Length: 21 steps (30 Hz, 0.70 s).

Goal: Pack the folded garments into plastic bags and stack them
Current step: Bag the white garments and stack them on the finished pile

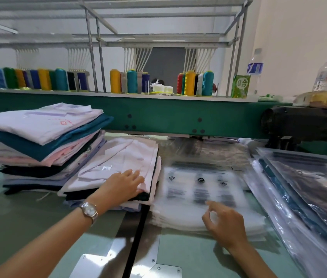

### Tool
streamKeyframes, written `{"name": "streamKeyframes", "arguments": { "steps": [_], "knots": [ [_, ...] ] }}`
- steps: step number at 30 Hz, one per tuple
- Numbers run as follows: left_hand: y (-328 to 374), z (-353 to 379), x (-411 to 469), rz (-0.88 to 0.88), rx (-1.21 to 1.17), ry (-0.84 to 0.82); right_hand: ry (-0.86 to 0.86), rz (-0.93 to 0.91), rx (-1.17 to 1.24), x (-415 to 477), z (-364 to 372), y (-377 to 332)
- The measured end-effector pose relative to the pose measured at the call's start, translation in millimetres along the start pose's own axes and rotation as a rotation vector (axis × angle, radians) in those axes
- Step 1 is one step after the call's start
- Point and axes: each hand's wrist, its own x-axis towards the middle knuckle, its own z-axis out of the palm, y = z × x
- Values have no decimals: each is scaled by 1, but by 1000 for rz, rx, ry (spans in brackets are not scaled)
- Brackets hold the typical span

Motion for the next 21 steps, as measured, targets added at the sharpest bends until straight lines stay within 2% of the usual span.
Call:
{"name": "streamKeyframes", "arguments": {
  "steps": [2, 4, 6, 9, 13, 15, 18, 20, 21],
  "knots": [
    [-3, -9, 0, -26, -38, 20, -3, 2, 3, -2, -1, -3],
    [1, -18, -2, -132, -80, 108, 9, -16, 8, -3, -3, -6],
    [4, -22, -2, -319, -186, 281, 15, -27, 25, -3, -6, -9],
    [9, -27, 3, -591, -383, 412, 18, -21, 66, -5, -8, -13],
    [10, -38, 7, -790, -542, 532, -20, -59, 131, -9, -2, -14],
    [11, -52, 8, -818, -574, 633, -53, -126, 171, -12, 1, -24],
    [23, -82, 8, -713, -512, 777, -78, -254, 250, -12, 3, -50],
    [38, -102, 7, -625, -459, 803, -176, -171, 429, -4, 0, -71],
    [47, -110, 5, -592, -454, 799, -250, -60, 601, 2, -2, -83]
  ]
}}
